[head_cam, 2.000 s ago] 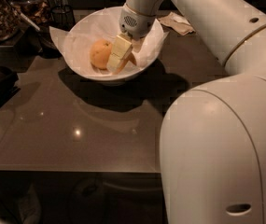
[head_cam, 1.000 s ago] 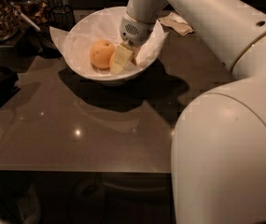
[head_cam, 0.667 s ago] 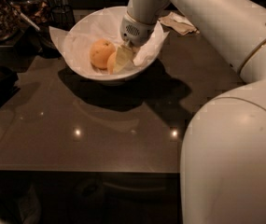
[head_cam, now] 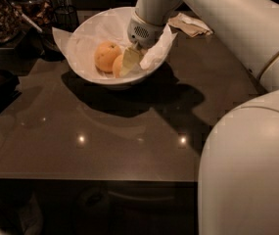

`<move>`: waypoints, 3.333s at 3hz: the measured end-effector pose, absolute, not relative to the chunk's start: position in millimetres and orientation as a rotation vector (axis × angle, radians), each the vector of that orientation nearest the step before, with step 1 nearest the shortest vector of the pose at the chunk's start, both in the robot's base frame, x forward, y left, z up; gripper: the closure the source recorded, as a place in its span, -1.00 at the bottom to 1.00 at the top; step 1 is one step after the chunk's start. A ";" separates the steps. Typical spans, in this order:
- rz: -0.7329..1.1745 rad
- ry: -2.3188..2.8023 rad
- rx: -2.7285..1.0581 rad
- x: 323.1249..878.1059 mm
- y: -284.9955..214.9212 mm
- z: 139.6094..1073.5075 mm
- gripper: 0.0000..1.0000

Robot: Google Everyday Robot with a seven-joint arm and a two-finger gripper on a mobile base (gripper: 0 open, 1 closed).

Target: Pick orange from white bowl

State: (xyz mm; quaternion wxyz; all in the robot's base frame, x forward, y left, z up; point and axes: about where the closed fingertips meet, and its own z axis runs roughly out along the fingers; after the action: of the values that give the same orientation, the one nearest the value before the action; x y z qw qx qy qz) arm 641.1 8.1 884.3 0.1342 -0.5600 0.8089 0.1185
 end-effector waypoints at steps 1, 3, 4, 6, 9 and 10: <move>0.298 2.360 -1.631 645.1 10.4 886.4 1.00; 0.298 2.360 -1.631 645.1 10.4 886.4 0.66; 0.298 2.360 -1.631 645.1 10.4 886.4 0.19; 0.298 2.360 -1.631 645.1 10.5 886.4 -0.73; 0.259 2.369 -1.591 639.8 12.6 892.3 -1.00; 0.219 2.405 -1.531 632.8 15.0 900.0 -1.00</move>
Offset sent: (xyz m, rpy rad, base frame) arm 0.0039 0.0006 0.0070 -0.0652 -0.0141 -0.0009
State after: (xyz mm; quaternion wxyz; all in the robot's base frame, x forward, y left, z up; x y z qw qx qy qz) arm 632.8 15.0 900.0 0.1406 -0.5303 0.8326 0.0759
